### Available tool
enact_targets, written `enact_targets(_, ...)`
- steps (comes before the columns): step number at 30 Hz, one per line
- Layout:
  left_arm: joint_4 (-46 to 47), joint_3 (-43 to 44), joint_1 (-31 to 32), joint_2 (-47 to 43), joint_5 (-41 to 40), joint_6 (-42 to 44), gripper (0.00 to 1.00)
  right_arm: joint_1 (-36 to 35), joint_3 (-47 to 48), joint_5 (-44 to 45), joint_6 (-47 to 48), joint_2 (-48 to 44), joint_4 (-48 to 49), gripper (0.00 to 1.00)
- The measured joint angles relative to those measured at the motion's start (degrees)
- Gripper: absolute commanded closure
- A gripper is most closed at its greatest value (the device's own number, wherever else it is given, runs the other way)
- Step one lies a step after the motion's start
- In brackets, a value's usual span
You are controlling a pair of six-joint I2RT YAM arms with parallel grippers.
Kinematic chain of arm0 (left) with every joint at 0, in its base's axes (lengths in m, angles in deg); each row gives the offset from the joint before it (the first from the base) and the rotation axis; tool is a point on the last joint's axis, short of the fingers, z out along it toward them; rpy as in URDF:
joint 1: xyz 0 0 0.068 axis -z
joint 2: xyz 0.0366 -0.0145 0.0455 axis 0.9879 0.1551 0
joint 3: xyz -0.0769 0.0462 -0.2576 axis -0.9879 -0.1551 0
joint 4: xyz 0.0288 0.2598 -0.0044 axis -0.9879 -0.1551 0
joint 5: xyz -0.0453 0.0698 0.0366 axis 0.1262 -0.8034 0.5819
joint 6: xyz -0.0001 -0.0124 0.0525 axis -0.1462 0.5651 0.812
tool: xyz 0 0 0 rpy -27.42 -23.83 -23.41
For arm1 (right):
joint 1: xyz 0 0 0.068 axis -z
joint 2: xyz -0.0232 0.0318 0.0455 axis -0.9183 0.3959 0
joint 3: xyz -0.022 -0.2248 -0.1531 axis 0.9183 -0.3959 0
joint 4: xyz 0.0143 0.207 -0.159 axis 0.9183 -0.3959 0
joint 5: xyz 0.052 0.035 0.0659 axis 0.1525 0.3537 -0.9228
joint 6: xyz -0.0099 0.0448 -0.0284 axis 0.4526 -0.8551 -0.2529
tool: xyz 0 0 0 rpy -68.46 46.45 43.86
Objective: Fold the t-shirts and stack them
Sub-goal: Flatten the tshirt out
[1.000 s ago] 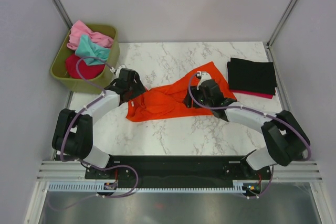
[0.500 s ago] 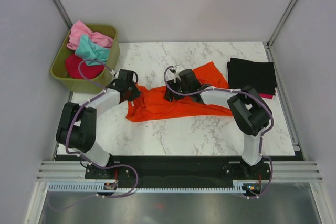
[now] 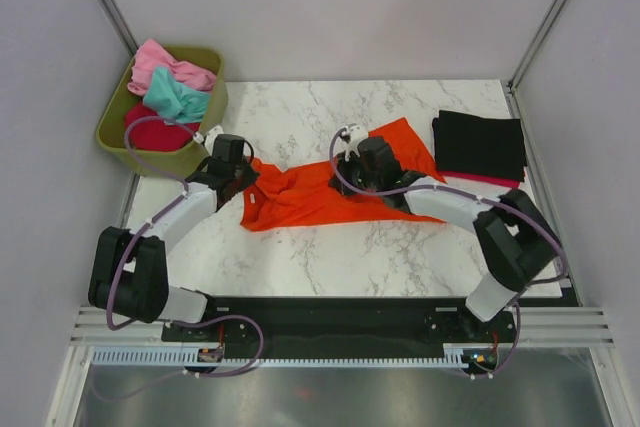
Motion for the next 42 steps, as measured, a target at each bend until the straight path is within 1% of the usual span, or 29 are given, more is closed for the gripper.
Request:
enact_targets(2,0.0,-1.5,0.0,-2.9,-1.7,-0.3,0.98,0.0,-3.7,3.1,-0.9,-6.6,0.5,1.00)
enact_targets(6,0.1,-3.1,0.0,-6.8,-3.6,-0.6,0.98,0.0,-8.2,5.5,-2.3,-14.6,2.1,1.00)
enact_targets(10,1.3,-4.6,0.1,-10.5,-4.2,-0.7,0.98,-0.1,-11.3,3.3,-3.6,-17.6,3.3,1.00)
enact_targets(14,1.9,-5.6,0.7,-13.6,-5.1,-0.7,0.98,-1.3,-15.0,-0.8,-4.7,-17.4,3.7,1.00)
enact_targets(16,2.5,-5.6,0.8,-13.3,-5.6,-0.7,0.98,-3.3,-16.1,-2.5,-4.8,-16.3,3.2,0.99)
enact_targets(18,2.6,-5.3,0.8,-11.5,-6.0,-0.8,0.98,-7.0,-16.4,-3.0,-4.4,-15.0,1.5,0.98)
enact_targets(22,2.2,-3.1,0.8,-5.4,-6.1,-0.9,0.98,-15.9,-18.4,-2.2,-3.7,-13.9,-1.9,0.94)
enact_targets(24,2.0,-1.3,0.8,-2.1,-6.2,-1.3,0.98,-18.6,-21.6,-2.4,-3.9,-13.9,-1.6,0.93)
enact_targets(26,1.8,1.5,0.8,1.8,-6.1,-1.8,0.98,-19.1,-24.6,-2.6,-4.1,-13.9,-1.9,0.93)
enact_targets(29,0.9,7.8,0.8,8.1,-6.1,-2.1,0.98,-19.8,-27.3,-3.1,-5.1,-15.5,-1.4,0.88)
enact_targets(32,0.5,16.9,0.8,15.7,-6.1,-2.1,0.98,-23.4,-27.8,-2.8,-5.0,-18.4,-3.1,0.80)
enact_targets(35,-0.5,26.4,0.8,23.2,-6.0,-2.1,0.98,-28.0,-27.3,-2.8,-3.9,-19.8,-5.2,0.78)
enact_targets(36,-1.5,30.3,0.7,26.2,-6.0,-2.1,0.98,-29.0,-27.2,-3.3,-3.6,-19.9,-5.7,0.76)
enact_targets(39,-4.3,41.9,0.6,34.9,-5.7,-2.0,0.98,-30.2,-27.0,-4.7,-2.1,-19.9,-7.7,0.76)
enact_targets(40,-5.0,45.7,0.5,37.6,-5.6,-1.9,0.98,-30.4,-26.8,-5.3,-1.6,-19.9,-8.4,0.72)
enact_targets(41,-5.3,48.5,0.5,39.5,-5.5,-1.7,0.98,-30.4,-26.6,-5.8,-1.1,-20.0,-9.0,0.55)
enact_targets(42,-6.6,52.2,0.5,41.9,-5.3,-1.5,0.97,-30.5,-26.3,-6.1,-0.9,-20.3,-9.7,0.44)
